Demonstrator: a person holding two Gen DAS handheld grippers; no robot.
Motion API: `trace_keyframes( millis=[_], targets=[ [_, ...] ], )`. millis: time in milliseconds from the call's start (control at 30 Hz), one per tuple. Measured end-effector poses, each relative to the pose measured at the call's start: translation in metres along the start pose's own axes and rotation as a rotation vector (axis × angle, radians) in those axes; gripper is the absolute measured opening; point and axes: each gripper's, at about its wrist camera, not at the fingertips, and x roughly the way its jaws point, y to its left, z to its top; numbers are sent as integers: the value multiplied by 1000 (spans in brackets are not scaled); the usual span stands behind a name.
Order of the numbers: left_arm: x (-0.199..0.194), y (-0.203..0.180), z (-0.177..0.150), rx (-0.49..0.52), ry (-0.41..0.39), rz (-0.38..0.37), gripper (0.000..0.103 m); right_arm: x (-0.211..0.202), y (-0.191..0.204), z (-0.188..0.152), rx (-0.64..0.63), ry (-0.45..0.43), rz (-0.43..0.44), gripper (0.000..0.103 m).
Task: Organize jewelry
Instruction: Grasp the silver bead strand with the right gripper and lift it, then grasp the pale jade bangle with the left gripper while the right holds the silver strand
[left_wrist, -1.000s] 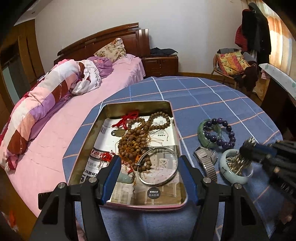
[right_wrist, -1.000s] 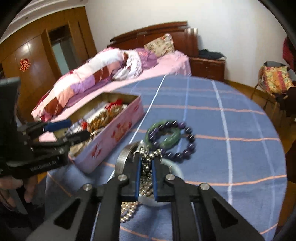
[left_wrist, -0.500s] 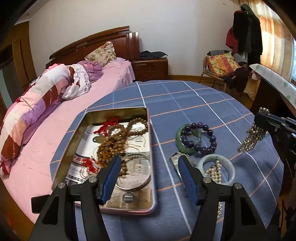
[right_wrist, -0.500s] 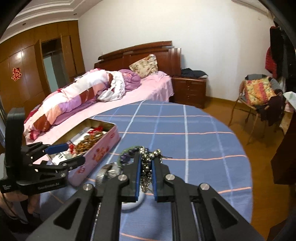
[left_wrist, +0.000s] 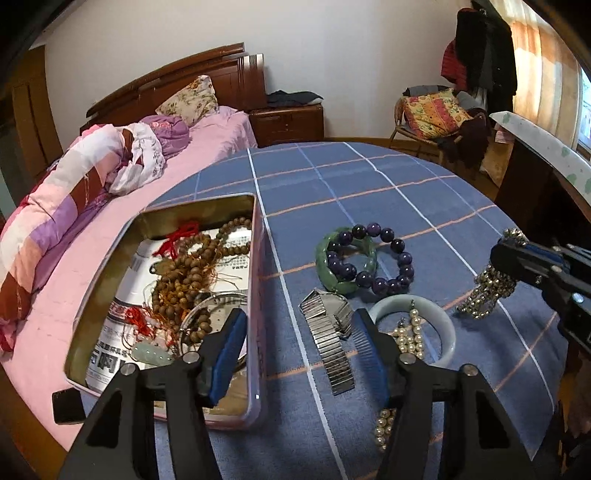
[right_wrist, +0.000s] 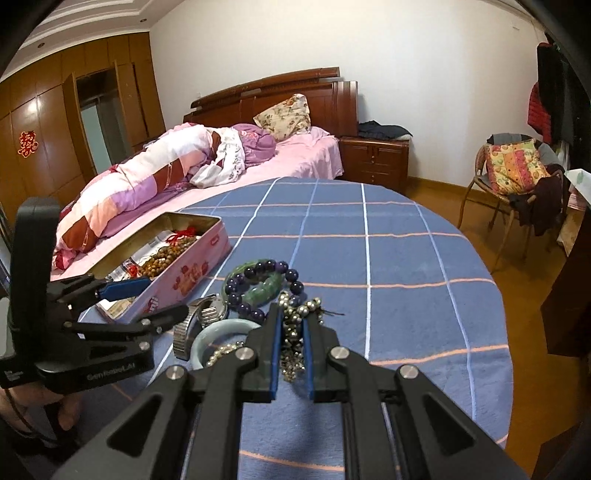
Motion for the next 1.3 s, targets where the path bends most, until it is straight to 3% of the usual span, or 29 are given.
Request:
trace_keyframes(
  millis=[200, 400, 533, 700, 800, 967, 1000, 1300],
  targets=[
    [-16, -4, 3, 5, -63, 4, 58, 0, -2, 0, 5, 0, 0, 13],
    [3, -21, -3, 48, 9, -45, 53, 1, -2, 0, 4, 1, 0, 13],
    [19, -18, -5, 19, 75, -74, 46, 1, -5, -2, 8, 5, -3, 13],
    [22, -18, -2, -1, 84, -97, 45, 3, -3, -6, 5, 16, 3, 13],
    [22, -18, -2, 9, 90, -100, 29, 3, -1, -6, 1, 14, 7, 13],
    [18, -16, -4, 15, 79, -93, 19, 1, -3, -5, 8, 8, 5, 13],
    [13, -16, -3, 23, 58, -69, 0, 1, -3, -5, 7, 8, 6, 13],
    [0, -12, 1, 15, 23, -121, 0, 1, -2, -6, 6, 7, 9, 13]
  ],
)
